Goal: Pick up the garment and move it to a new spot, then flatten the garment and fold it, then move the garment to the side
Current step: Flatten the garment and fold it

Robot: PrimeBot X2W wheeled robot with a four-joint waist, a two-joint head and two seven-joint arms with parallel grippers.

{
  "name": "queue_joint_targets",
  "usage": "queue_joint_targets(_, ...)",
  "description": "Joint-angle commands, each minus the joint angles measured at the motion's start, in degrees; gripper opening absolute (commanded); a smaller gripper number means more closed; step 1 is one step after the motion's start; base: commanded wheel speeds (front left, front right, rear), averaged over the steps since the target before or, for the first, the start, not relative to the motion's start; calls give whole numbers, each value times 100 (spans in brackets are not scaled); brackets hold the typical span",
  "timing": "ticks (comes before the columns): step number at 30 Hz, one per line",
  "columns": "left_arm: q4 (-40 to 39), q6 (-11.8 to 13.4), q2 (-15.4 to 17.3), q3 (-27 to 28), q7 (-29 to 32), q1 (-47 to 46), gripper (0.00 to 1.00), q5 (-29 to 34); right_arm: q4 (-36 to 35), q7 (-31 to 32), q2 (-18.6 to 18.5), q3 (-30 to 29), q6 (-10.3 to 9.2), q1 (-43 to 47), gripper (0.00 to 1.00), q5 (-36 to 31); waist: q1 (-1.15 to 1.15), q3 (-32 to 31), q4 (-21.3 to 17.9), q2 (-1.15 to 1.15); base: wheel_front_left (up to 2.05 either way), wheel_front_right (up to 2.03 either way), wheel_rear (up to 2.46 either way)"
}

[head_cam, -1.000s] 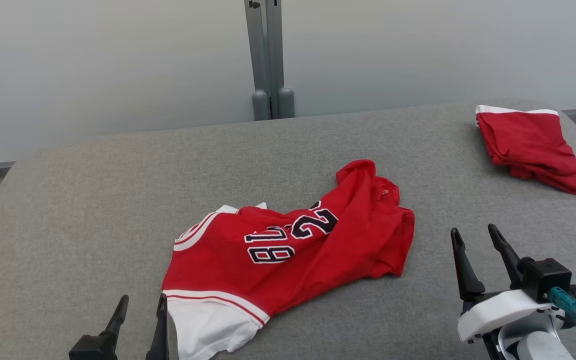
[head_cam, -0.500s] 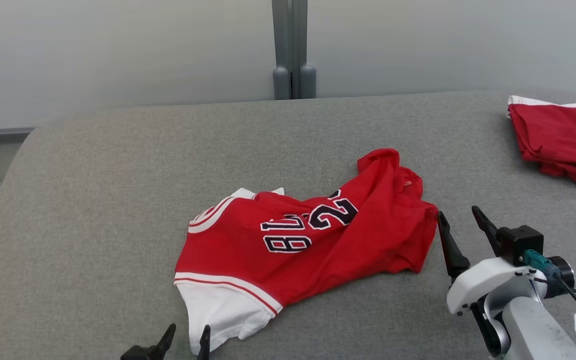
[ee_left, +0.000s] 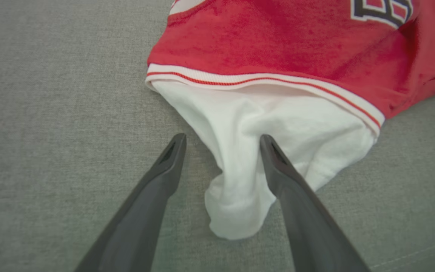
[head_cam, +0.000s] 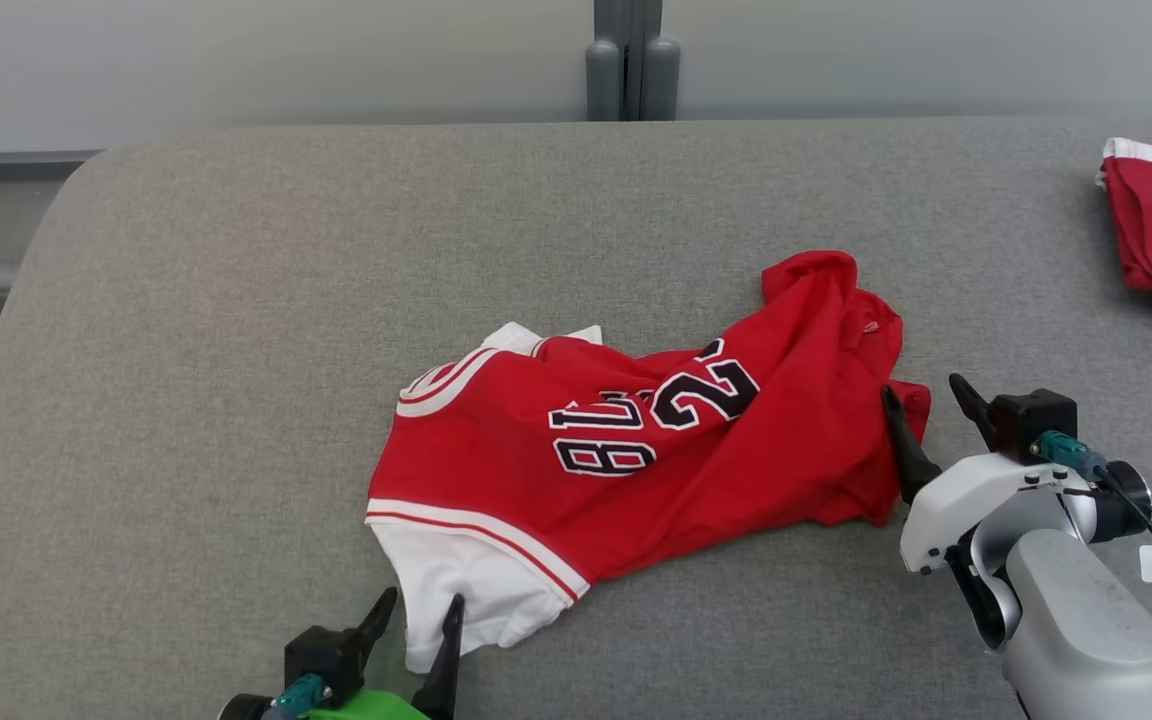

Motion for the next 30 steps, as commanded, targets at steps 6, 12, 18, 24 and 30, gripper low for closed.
queue_joint_targets(6, 201, -22, -20, -398, 0, -262, 61, -233, 515, -15, 18, 209, -12, -234, 69, 318, 0, 250, 191, 0, 0, 0, 0)
queue_joint_targets(12, 266, -23, -39, -589, 1, -317, 0, -436, 956, -15, 69, 503, -12, -133, 0, 774, 0, 253, 219, 0, 0, 0, 0)
queue_joint_targets(18, -39, -23, -44, -572, 1, -240, 0, -614, 661, -16, -25, 552, -12, 57, 0, 1020, 0, 96, 145, 0, 0, 0, 0)
queue_joint_targets(24, -653, -24, 129, -385, 1, -189, 0, -741, 42, -16, -151, 669, -12, 319, 0, 1084, 0, -215, -21, 0, 0, 0, 0)
queue_joint_targets(30, -1047, -24, 667, -624, 1, -941, 0, -736, -394, -16, -220, 873, -12, -188, 0, 1423, 0, -273, -221, 0, 0, 0, 0)
